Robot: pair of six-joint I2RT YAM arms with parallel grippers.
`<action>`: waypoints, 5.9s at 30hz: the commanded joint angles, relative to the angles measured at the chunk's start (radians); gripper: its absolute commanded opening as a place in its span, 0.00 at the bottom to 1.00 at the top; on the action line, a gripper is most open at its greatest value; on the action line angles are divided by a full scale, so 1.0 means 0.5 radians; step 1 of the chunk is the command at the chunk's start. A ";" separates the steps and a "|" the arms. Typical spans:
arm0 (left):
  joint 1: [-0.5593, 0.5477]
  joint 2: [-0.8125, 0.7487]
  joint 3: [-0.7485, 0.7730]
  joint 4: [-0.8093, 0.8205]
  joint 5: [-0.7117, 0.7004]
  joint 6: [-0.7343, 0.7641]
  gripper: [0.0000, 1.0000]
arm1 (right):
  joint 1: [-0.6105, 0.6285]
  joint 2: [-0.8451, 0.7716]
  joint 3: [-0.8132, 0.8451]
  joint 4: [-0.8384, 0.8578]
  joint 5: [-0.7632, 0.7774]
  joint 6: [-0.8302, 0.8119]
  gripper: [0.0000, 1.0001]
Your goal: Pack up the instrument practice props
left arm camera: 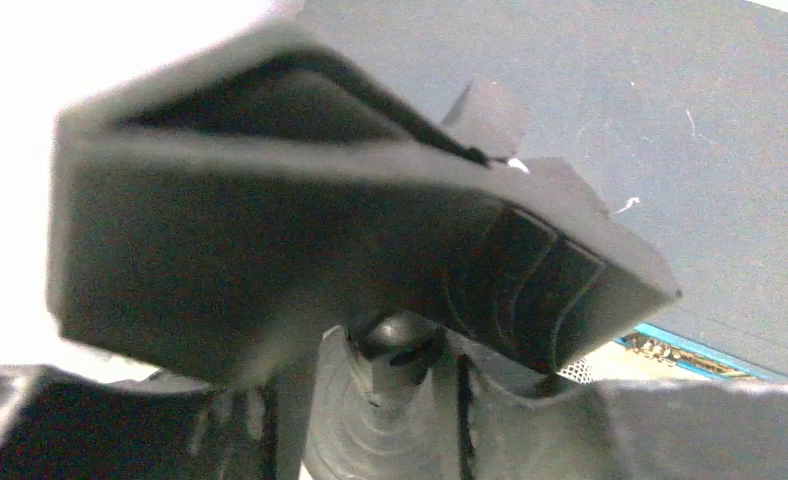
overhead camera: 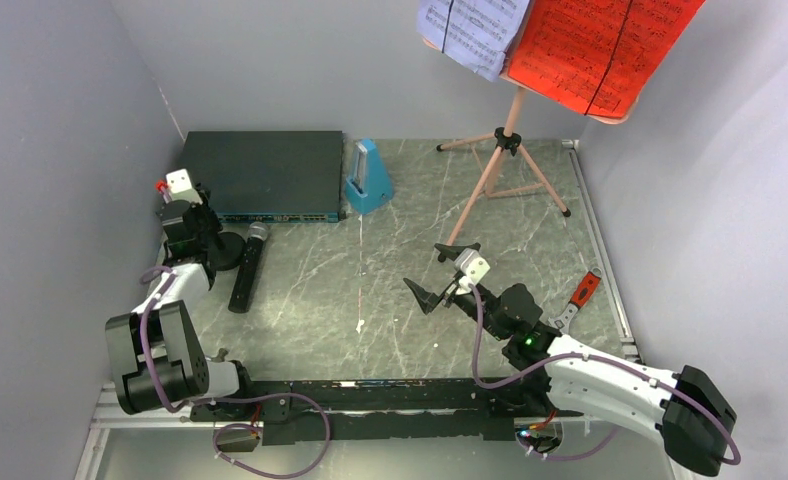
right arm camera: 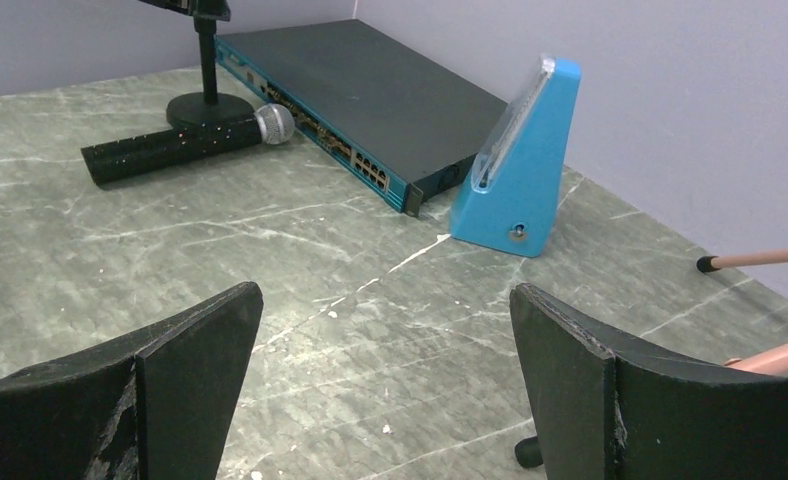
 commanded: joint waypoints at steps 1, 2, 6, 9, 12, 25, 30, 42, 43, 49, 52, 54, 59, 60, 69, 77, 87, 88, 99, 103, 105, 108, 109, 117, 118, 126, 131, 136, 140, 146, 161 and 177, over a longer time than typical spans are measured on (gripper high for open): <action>0.004 -0.086 0.125 0.025 0.078 -0.009 0.54 | -0.005 0.015 -0.008 0.121 0.013 0.033 1.00; 0.000 -0.111 0.142 -0.034 0.082 -0.009 0.59 | -0.003 0.023 -0.004 0.116 0.017 0.032 1.00; -0.015 -0.180 0.227 -0.219 0.016 -0.049 0.79 | -0.002 0.027 0.012 0.092 0.028 0.029 1.00; -0.026 -0.248 0.364 -0.492 -0.072 -0.075 0.87 | -0.002 0.021 0.034 0.039 0.040 0.032 1.00; -0.037 -0.328 0.435 -0.677 -0.296 -0.153 0.90 | -0.003 0.017 0.064 -0.032 0.056 0.039 1.00; -0.362 -0.834 0.584 -0.933 -0.712 -0.014 0.94 | -0.004 -0.002 0.337 -0.552 0.267 0.064 1.00; -0.579 -1.024 0.563 -0.963 -0.588 0.013 0.94 | -0.006 0.103 0.477 -0.750 0.470 0.087 1.00; -0.946 -1.129 0.627 -1.224 0.109 0.012 0.94 | -0.375 0.510 0.846 -0.856 0.686 0.203 1.00; -0.975 -1.137 0.620 -1.217 0.148 0.002 0.94 | -0.431 0.553 0.877 -0.842 0.696 0.246 1.00; -1.120 -1.203 0.565 -1.160 0.233 0.010 0.94 | -0.686 0.877 1.074 -0.730 0.925 0.429 1.00; -1.177 -1.233 0.548 -1.157 0.188 0.044 0.94 | -0.802 1.063 1.192 -0.669 1.019 0.453 1.00; -1.201 -1.249 0.539 -1.151 0.187 0.061 0.94 | -0.865 1.180 1.280 -0.628 1.055 0.458 1.00; -1.234 -1.265 0.530 -1.140 0.187 0.085 0.94 | -0.998 1.414 1.412 -0.536 1.081 0.526 0.98; -1.241 -1.268 0.526 -1.138 0.187 0.089 0.94 | -1.023 1.449 1.433 -0.527 1.085 0.542 0.97; -1.277 -1.268 0.504 -1.122 0.100 0.128 0.94 | -1.162 1.676 1.579 -0.460 0.962 0.598 0.87; -1.301 -1.247 0.494 -1.110 0.095 0.148 0.94 | -1.198 1.742 1.582 -0.467 0.900 0.613 0.68; -1.319 -1.224 0.483 -1.100 0.101 0.154 0.94 | -1.197 1.574 1.407 -0.493 0.754 0.638 0.32; -1.320 -1.224 0.482 -1.101 0.101 0.154 0.94 | -1.197 1.554 1.380 -0.500 0.735 0.637 0.30; -1.329 -1.206 0.482 -1.100 0.104 0.156 0.94 | -1.198 1.342 1.139 -0.487 0.340 0.607 0.11; -1.330 -1.192 0.485 -1.107 0.104 0.155 0.94 | -1.195 1.287 1.069 -0.489 0.186 0.602 0.06; -1.333 -1.185 0.485 -1.102 0.104 0.156 0.94 | -1.196 1.257 1.038 -0.494 0.128 0.604 0.06; -1.333 -1.170 0.485 -1.106 0.105 0.159 0.94 | -1.196 1.208 0.991 -0.521 0.084 0.595 0.06; -1.333 -1.167 0.488 -1.110 0.101 0.160 0.94 | -1.194 1.196 0.980 -0.530 0.077 0.589 0.06; -1.333 -1.127 0.494 -1.116 0.107 0.157 0.94 | -1.220 1.212 1.004 -0.665 0.078 0.631 0.06; -1.334 -1.122 0.494 -1.117 0.107 0.157 0.94 | -1.223 1.241 1.030 -0.694 0.064 0.647 0.06; -1.333 -1.079 0.500 -1.121 0.133 0.168 0.94 | -1.236 1.337 1.098 -0.755 0.033 0.745 0.12; -1.333 -1.003 0.530 -1.125 0.254 0.173 0.94 | -1.242 1.322 1.126 -0.820 0.019 0.795 0.25; -1.333 -0.806 0.719 -1.217 0.398 0.153 0.94 | -1.241 1.179 1.085 -0.818 -0.042 0.754 0.46; -1.333 -0.609 0.907 -1.290 0.521 0.085 0.94 | -1.241 0.959 1.015 -0.855 -0.041 0.688 0.64; -1.337 -0.410 1.091 -1.192 0.640 -0.031 0.94 | -1.239 0.602 0.889 -0.916 -0.121 0.667 0.78; -1.409 0.124 1.728 -0.867 0.715 0.019 0.94 | -1.239 -0.004 1.104 -1.212 -0.453 0.611 0.83; -1.470 0.473 2.092 -0.451 0.879 -0.008 0.94 | -1.242 0.233 1.688 -1.097 -0.620 0.539 0.86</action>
